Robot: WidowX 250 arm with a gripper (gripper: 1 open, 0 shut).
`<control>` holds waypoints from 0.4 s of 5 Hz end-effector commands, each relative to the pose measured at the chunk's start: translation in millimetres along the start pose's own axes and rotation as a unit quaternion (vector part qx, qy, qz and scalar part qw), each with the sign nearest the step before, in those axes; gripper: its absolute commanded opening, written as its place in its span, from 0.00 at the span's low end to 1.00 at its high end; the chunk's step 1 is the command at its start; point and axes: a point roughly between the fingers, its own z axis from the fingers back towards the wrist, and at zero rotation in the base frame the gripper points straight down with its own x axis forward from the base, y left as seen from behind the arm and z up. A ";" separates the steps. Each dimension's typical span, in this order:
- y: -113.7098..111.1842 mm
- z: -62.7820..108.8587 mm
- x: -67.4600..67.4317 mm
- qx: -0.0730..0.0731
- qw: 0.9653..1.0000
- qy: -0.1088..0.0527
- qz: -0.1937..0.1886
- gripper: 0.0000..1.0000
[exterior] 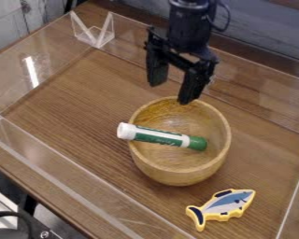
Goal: Remove the green marker from inside the brown bowl and put it on the table
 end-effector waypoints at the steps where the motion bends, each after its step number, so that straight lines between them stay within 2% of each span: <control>1: -8.3 14.0 -4.7 0.018 0.995 -0.035 -0.090 1.00; 2: -15.1 9.1 -8.3 0.024 0.988 -0.033 -0.148 1.00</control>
